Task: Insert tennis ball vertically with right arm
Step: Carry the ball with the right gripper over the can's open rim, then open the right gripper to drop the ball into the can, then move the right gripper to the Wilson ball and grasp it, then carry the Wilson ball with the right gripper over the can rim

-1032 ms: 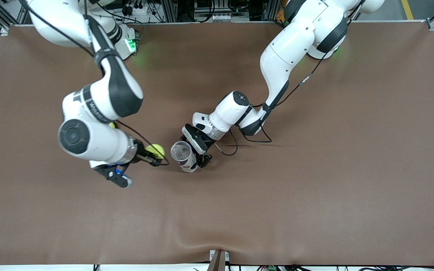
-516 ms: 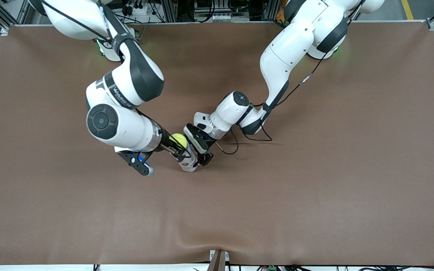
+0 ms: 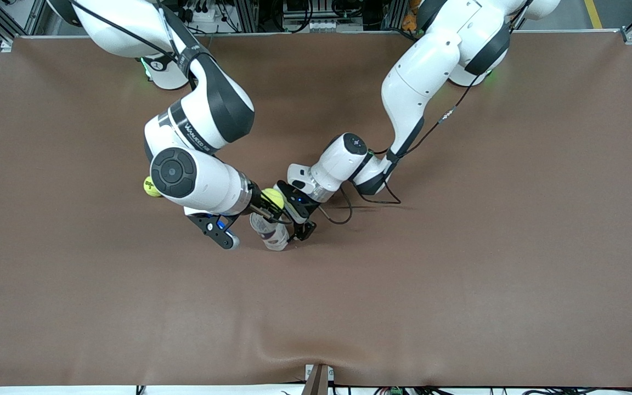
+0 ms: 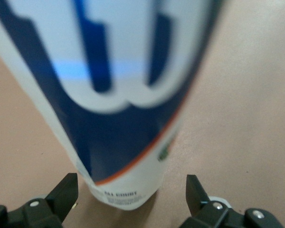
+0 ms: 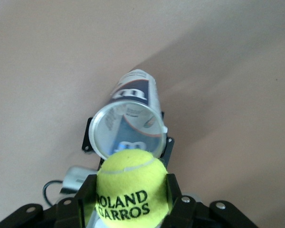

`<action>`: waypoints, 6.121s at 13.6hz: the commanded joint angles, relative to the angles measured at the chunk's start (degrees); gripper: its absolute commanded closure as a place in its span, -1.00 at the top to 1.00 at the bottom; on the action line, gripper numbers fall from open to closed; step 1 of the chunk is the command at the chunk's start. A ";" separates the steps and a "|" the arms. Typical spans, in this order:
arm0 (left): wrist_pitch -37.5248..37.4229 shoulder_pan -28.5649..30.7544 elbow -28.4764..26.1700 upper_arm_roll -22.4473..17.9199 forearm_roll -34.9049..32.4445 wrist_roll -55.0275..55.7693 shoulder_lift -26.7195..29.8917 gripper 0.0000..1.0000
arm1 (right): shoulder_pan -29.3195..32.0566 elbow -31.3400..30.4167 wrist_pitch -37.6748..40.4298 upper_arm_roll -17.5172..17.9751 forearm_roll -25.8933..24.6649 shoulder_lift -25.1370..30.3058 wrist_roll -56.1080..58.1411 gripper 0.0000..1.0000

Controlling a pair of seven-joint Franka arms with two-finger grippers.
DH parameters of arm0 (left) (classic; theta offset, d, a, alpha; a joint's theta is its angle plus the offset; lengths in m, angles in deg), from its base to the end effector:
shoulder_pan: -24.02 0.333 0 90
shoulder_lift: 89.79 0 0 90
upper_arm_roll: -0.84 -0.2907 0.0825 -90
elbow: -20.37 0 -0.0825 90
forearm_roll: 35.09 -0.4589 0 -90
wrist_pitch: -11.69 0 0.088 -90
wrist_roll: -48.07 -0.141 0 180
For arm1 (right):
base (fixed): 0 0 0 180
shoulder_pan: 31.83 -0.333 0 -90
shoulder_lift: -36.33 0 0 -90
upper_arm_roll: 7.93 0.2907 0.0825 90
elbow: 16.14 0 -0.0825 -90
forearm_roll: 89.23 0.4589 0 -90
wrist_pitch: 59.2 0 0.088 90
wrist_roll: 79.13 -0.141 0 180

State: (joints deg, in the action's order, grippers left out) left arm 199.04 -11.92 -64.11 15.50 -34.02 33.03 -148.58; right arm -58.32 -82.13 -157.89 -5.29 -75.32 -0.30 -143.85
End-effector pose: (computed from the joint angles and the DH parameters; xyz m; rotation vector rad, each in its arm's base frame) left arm 0.5383 -0.5908 0.0722 2.3149 -1.1390 0.9583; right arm 0.6744 0.4017 0.3554 -2.8190 0.9884 0.3615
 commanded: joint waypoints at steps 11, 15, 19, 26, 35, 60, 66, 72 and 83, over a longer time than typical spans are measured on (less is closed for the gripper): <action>0.47 0.52 -5.17 0.11 0.86 0.54 3.77 1.00 | 0.65 -0.10 -4.40 -0.01 -0.90 -1.60 -1.38 1.00; 0.47 0.52 -5.17 0.11 0.86 0.45 3.68 1.00 | 1.17 0.60 -3.44 0.08 -0.73 -0.64 -1.20 1.00; 0.47 0.52 -4.99 0.11 0.78 0.19 3.59 1.00 | 8.18 3.50 2.80 0.08 -0.55 2.09 3.95 1.00; 1.08 0.87 -4.20 0.11 0.25 -0.07 3.33 1.00 | 20.68 -5.16 11.33 -0.98 -10.28 2.62 35.53 1.00; 2.49 0.61 -1.40 -0.07 -0.54 -0.25 1.22 1.00 | 26.22 -37.52 -5.00 -0.98 -15.49 11.84 44.24 1.00; 2.49 -0.35 4.76 -0.68 -1.07 -0.69 -2.91 0.93 | 23.24 -24.75 4.28 -0.45 -0.05 15.55 40.22 -1.00; 2.49 -0.18 4.76 -0.60 -2.48 -0.69 -2.82 0.67 | 13.50 -12.16 4.21 -0.45 6.74 12.83 17.04 -1.00; 2.49 0.17 4.67 -0.60 -2.48 -0.69 -2.73 0.69 | 5.49 -9.24 -1.66 -0.36 6.74 9.13 5.41 -1.00; 2.49 0.26 4.76 -0.60 -2.30 -0.69 -2.91 0.69 | -0.31 -8.98 -17.85 -0.45 5.87 2.10 -1.82 0.99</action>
State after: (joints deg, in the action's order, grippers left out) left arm 200.75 -11.70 -60.44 14.91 -35.46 32.29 -150.73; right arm -57.02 -93.51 -175.48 -5.20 -69.50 3.63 -144.56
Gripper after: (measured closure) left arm 0.150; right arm 0.396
